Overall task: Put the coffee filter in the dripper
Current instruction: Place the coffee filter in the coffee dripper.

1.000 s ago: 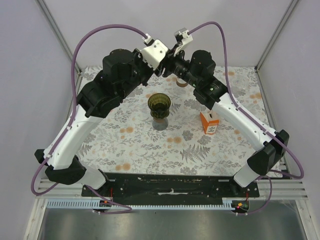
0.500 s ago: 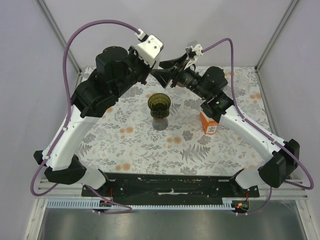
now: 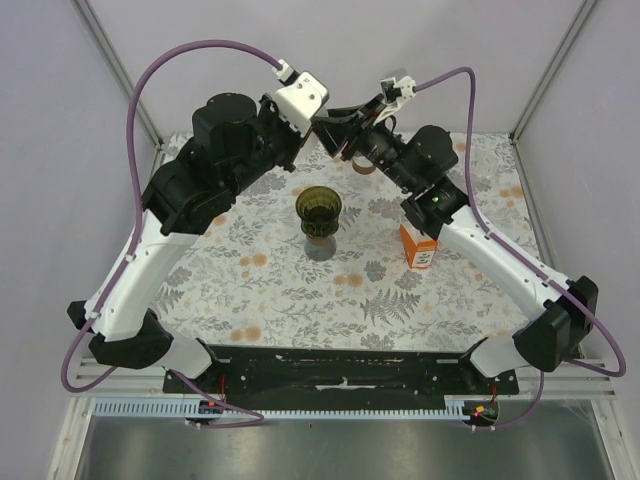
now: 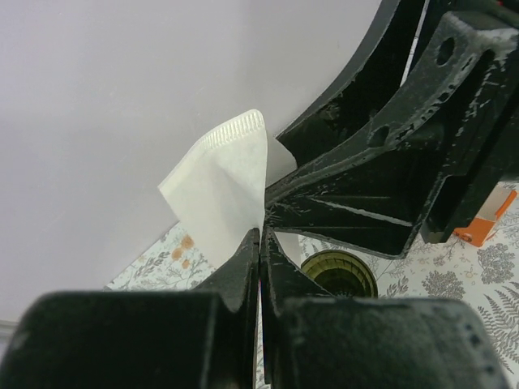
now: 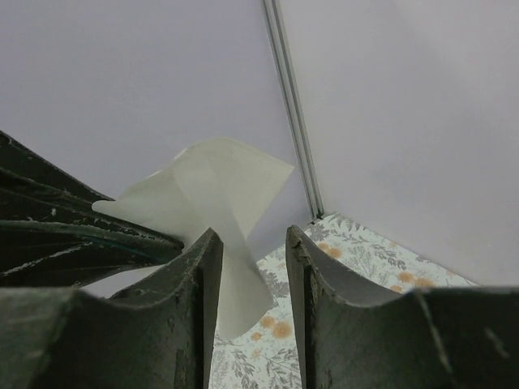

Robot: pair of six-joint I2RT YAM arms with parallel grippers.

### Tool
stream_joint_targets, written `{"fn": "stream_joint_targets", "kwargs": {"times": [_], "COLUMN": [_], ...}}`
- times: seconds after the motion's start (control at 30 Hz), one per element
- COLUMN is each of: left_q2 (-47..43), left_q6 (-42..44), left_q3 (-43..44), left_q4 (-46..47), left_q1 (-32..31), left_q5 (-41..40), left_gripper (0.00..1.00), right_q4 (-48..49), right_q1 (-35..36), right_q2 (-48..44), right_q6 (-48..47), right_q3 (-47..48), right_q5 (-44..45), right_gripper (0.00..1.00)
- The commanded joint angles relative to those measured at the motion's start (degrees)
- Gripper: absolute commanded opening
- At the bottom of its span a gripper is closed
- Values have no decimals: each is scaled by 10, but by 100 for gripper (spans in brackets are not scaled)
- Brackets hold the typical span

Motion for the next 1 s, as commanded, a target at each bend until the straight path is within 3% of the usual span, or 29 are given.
{"fn": "stream_joint_targets", "kwargs": {"times": [0.0, 0.1, 0.23, 0.3, 0.5, 0.7, 0.97], "left_q2": [9, 13, 13, 7, -4, 1, 27], "left_q6": [-21, -22, -14, -2, 36, 50, 25], "left_q3": [25, 36, 32, 19, -31, -63, -69], "left_q4": [0, 2, 7, 16, 28, -3, -105], "left_q1": [0, 0, 2, 11, 32, 39, 82], "left_q5": [11, 6, -25, -50, -63, -49, 82], "left_gripper": [2, 2, 2, 2, 2, 2, 2], "right_q4": [13, 0, -43, -87, -251, -337, -454], "right_q1": [7, 10, 9, 5, -9, -12, -14], "right_q2": [14, 20, 12, -2, -5, -5, -10], "right_q6": [8, 7, -10, -30, -81, -87, -78], "right_q3": [38, 50, 51, 46, 86, 88, 84], "right_q5": [-2, 3, 49, 83, 94, 86, 27], "right_gripper": [44, 39, 8, 0, 0, 0, 0]}}
